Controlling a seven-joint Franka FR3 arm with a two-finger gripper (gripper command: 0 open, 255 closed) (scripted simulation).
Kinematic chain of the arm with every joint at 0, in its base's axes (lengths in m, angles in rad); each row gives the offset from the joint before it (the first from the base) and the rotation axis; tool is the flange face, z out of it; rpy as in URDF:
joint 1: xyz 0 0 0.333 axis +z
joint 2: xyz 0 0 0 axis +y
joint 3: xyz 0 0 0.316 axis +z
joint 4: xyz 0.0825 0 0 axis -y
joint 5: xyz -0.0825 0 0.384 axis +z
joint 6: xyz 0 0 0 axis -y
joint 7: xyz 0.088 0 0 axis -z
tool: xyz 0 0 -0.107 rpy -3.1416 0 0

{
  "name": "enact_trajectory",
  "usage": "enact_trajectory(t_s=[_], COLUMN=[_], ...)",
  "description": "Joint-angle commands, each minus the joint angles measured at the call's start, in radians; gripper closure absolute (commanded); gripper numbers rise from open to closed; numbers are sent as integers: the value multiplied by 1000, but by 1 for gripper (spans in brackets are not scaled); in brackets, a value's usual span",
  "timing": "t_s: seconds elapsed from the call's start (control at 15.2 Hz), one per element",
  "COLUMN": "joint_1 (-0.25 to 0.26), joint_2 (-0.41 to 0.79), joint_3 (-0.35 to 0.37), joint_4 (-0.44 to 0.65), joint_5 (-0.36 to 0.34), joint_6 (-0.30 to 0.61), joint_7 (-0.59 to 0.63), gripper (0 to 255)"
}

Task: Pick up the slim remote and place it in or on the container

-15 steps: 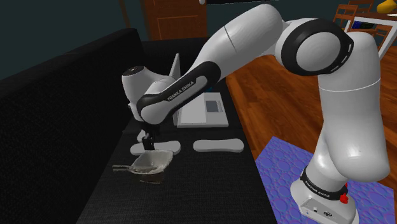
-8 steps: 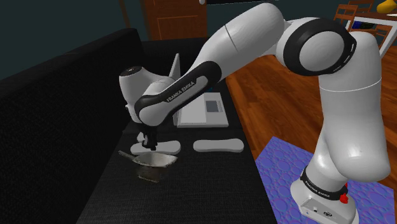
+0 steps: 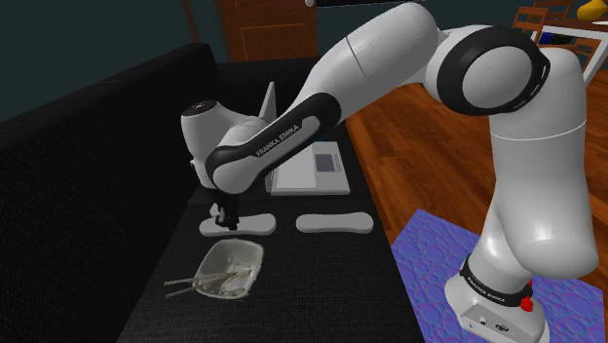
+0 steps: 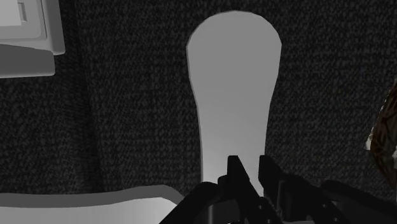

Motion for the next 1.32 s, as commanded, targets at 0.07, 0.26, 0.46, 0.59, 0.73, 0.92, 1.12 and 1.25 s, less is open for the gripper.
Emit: enact_trajectory(t_s=[0.07, 0.26, 0.46, 0.59, 0.73, 0.92, 1.12, 1.25], joint_1=[-53, -57, -55, -52, -52, -52, -52, -52], joint_2=[-41, -33, -12, 7, 6, 7, 6, 6], joint_3=[16, 15, 12, 9, 9, 9, 9, 9], joint_4=[-30, -42, -55, -65, -65, -65, -65, -65], joint_5=[61, 64, 56, 50, 50, 50, 50, 50], joint_6=[-30, -12, 21, 48, 48, 48, 48, 48], joint_7=[-97, -105, -101, -96, -96, -96, -96, -96], gripper=[0, 0, 0, 0, 0, 0, 0, 255])
